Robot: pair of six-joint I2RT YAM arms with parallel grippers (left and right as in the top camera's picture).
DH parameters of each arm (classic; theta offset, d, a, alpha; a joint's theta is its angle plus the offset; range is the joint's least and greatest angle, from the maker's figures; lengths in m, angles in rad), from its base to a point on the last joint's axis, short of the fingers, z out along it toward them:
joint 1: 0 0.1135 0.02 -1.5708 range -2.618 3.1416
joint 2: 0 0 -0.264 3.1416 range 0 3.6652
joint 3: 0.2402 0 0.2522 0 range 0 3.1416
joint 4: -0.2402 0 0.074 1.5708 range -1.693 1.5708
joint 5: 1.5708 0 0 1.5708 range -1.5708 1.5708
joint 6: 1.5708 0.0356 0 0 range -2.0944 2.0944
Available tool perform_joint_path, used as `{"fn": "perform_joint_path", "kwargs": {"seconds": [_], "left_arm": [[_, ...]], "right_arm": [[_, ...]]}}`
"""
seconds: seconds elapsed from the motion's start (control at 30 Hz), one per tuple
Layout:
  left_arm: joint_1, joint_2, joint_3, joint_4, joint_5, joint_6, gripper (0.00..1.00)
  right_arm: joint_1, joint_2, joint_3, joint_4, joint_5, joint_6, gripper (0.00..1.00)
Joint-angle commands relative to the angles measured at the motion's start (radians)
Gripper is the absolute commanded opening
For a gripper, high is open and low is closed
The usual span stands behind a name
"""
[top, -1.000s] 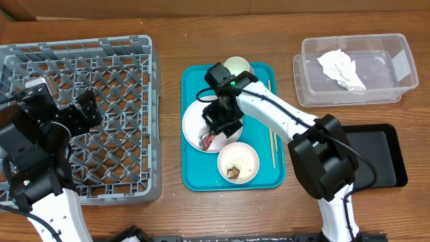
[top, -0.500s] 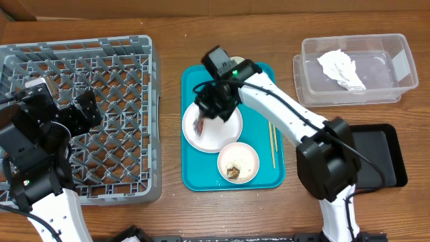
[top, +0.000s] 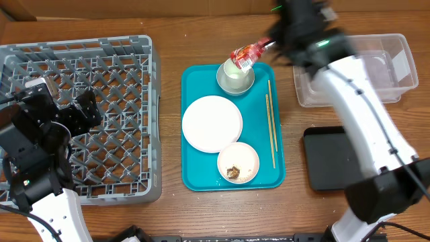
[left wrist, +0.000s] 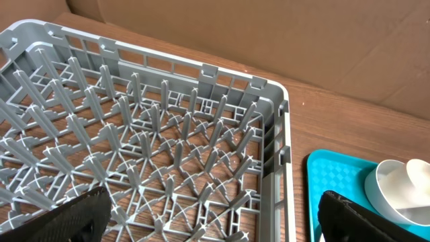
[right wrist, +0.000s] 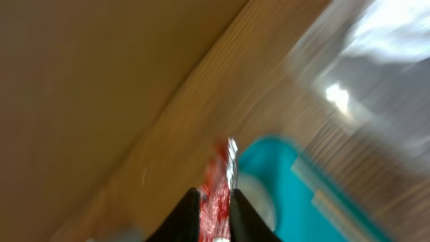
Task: Sort waste into correct bins and load items into the dishwasher
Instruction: 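Carry the red wrapper to the clear bin and release it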
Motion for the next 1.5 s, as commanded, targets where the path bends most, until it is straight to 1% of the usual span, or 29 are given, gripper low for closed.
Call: {"fn": "perform_joint_path", "kwargs": {"seconds": [0.0,0.07,0.17,0.27,0.37,0.4,0.5,0.57,0.63,0.67,0.73,0.83,1.0,1.1,1.13,1.3,1.47], "left_arm": [[0.004,0.005,0.016,0.001,0.018,-0.016,1.0],[0.004,0.005,0.016,0.001,0.018,-0.016,1.0],[0.004,0.005,0.016,0.001,0.018,-0.016,1.0],[0.004,0.005,0.016,0.001,0.018,-0.016,1.0],[0.004,0.005,0.016,0.001,0.018,-0.016,1.0],[0.004,0.005,0.016,0.001,0.018,-0.016,1.0],[0.004,0.005,0.016,0.001,0.018,-0.016,1.0],[0.004,0.005,0.016,0.001,0.018,-0.016,1.0],[0.004,0.005,0.016,0.001,0.018,-0.016,1.0],[0.004,0.005,0.016,0.001,0.018,-0.016,1.0],[0.004,0.005,0.016,0.001,0.018,-0.016,1.0],[0.004,0.005,0.016,0.001,0.018,-0.016,1.0],[0.004,0.005,0.016,0.001,0.018,-0.016,1.0],[0.004,0.005,0.016,0.001,0.018,-0.016,1.0],[0.004,0.005,0.016,0.001,0.018,-0.016,1.0],[0.004,0.005,0.016,0.001,0.018,-0.016,1.0],[0.004,0.005,0.016,0.001,0.018,-0.016,1.0]], "right_arm": [[-0.157,0.015,0.006,0.002,0.01,-0.006,0.1],[-0.249,0.026,0.005,0.005,-0.05,-0.006,0.04],[-0.359,0.039,0.005,0.0,-0.199,-0.007,0.04],[-0.425,0.047,0.005,-0.016,-0.349,-0.017,0.16],[-0.44,0.05,0.005,0.0,-0.448,-0.14,0.23],[-0.436,0.05,0.005,0.021,-0.488,-0.228,0.27],[-0.392,0.05,0.005,0.087,-0.591,-0.522,0.54],[-0.349,0.054,0.005,0.113,-0.594,-0.671,0.71],[-0.308,0.064,0.005,0.134,-0.594,-0.75,0.85],[-0.284,0.075,0.005,0.143,-0.593,-0.78,0.89],[-0.243,0.097,0.005,0.159,-0.59,-0.834,0.93],[-0.177,0.151,0.005,0.165,-0.531,-0.877,0.94],[-0.099,0.241,0.005,0.154,-0.498,-0.937,0.91],[-0.069,0.278,0.005,0.161,-0.456,-0.946,0.86],[-0.064,0.284,0.005,0.164,-0.444,-0.946,0.82],[-0.062,0.322,0.005,0.18,-0.406,-0.945,0.7],[-0.073,0.367,0.005,0.185,-0.402,-0.944,0.61]]}}
